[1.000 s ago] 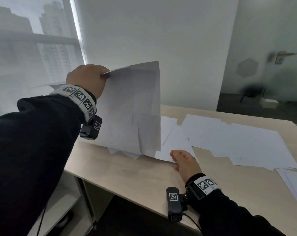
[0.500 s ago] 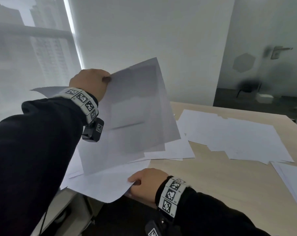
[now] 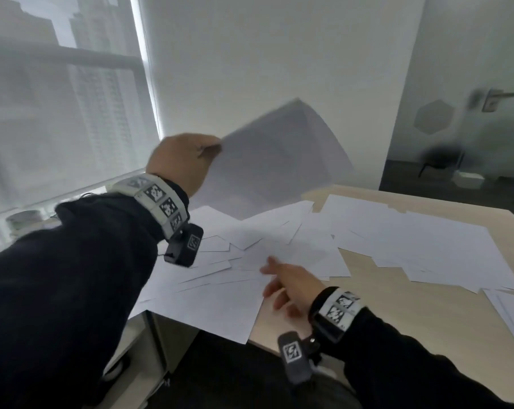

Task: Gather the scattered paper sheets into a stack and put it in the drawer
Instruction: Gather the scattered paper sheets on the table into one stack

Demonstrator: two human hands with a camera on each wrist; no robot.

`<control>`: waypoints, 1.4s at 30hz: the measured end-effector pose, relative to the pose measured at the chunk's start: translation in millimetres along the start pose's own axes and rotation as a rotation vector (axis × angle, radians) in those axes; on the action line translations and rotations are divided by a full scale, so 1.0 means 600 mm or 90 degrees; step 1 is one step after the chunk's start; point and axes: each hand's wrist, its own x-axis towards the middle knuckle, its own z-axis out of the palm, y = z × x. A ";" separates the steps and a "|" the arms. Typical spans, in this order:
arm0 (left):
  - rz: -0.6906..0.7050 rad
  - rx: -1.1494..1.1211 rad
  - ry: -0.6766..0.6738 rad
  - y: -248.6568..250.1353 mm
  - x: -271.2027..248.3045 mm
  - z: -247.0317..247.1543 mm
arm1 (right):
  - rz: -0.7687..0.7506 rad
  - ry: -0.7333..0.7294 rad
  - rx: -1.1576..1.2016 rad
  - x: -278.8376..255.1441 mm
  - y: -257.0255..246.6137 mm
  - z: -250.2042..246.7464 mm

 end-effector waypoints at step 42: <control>0.001 -0.140 -0.338 0.014 -0.314 0.226 | 0.099 0.536 0.362 -0.068 0.100 -0.264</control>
